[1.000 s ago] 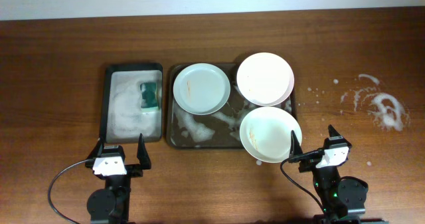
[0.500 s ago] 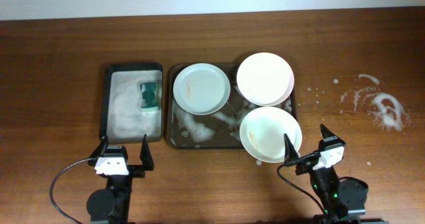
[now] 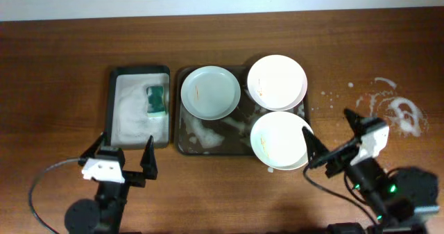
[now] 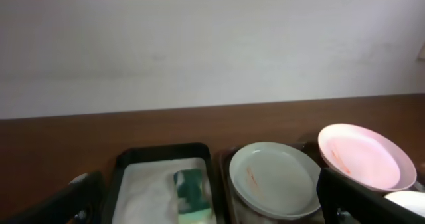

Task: Clean dirty plates on tray and stack at the side
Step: 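Move the left gripper to the sponge and the right gripper to the pale green plate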

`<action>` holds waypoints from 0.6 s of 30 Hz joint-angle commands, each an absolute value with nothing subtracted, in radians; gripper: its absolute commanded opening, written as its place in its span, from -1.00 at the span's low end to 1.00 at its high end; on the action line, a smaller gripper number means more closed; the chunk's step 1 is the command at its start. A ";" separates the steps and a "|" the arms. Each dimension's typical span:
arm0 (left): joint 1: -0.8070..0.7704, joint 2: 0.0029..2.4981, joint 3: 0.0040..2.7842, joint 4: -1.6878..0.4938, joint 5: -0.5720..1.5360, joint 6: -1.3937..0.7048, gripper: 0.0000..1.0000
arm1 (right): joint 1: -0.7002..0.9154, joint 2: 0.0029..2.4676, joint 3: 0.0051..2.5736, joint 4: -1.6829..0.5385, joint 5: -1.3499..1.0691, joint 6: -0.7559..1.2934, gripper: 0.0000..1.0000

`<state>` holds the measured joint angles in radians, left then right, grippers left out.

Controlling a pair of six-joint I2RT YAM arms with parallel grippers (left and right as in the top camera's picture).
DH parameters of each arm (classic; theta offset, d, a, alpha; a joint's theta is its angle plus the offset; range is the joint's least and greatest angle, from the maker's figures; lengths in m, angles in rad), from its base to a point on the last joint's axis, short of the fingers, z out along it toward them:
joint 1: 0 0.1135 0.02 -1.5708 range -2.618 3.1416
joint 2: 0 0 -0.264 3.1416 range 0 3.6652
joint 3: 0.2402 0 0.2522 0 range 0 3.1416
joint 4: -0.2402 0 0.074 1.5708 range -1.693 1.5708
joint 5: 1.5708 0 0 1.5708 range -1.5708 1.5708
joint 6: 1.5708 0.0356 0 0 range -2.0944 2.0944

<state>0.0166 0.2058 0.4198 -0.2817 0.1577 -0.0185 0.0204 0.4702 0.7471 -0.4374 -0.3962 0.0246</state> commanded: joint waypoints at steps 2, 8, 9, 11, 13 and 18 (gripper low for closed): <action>0.023 0.441 0.609 -0.366 0.169 -0.006 0.99 | 0.026 0.715 1.021 -0.653 -0.459 0.030 0.97; 0.023 0.889 1.007 -0.650 0.169 0.017 0.98 | 0.047 1.073 1.409 -0.961 -0.464 0.031 0.96; 0.023 1.002 1.125 -0.736 0.169 0.017 0.98 | 0.084 1.158 1.487 -1.013 -0.464 0.032 0.97; 0.023 1.200 1.347 -0.915 0.170 0.017 0.98 | 0.160 1.285 1.588 -1.057 -0.459 0.038 0.97; 0.023 1.350 1.516 -1.060 0.169 0.017 0.98 | 0.227 1.393 1.647 -1.059 -0.460 0.055 0.97; 0.023 1.542 1.618 -1.171 0.184 0.016 0.98 | 0.281 1.596 1.661 -0.958 -0.480 0.251 0.97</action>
<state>0.0193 1.4914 1.5967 -1.1553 0.1631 0.0040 0.2714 1.5379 1.6386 -0.9890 -0.4591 0.1261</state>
